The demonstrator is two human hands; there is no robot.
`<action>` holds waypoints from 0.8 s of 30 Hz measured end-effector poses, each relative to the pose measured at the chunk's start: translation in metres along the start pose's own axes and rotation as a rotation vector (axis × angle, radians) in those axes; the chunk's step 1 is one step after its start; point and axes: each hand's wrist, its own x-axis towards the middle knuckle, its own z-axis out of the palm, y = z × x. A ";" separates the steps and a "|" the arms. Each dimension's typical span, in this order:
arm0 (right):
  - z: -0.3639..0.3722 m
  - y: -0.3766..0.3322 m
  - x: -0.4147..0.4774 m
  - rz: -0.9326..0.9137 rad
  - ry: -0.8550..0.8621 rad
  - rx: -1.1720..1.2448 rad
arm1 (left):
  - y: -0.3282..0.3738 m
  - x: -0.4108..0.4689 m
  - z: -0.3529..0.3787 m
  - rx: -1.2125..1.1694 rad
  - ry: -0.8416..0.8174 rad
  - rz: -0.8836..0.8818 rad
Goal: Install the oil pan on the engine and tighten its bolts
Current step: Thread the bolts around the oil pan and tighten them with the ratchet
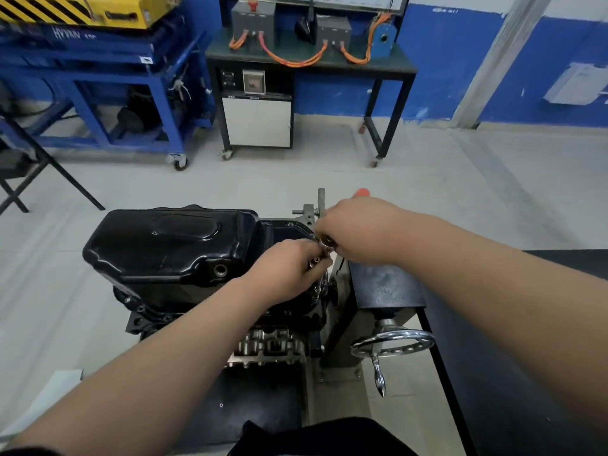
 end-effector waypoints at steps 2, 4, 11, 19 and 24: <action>0.001 -0.002 -0.001 0.066 0.037 -0.035 | 0.005 0.002 0.004 0.007 0.026 -0.063; 0.006 -0.008 -0.002 0.182 0.068 -0.018 | 0.006 0.004 0.008 -0.007 0.010 -0.096; 0.001 -0.005 -0.005 0.011 0.040 -0.088 | -0.001 0.007 0.006 0.047 -0.180 -0.019; 0.007 -0.011 -0.001 0.103 0.039 -0.044 | -0.002 0.008 0.013 0.096 -0.154 -0.075; 0.009 -0.007 -0.006 0.110 0.034 -0.003 | -0.003 0.011 0.008 0.119 -0.196 -0.067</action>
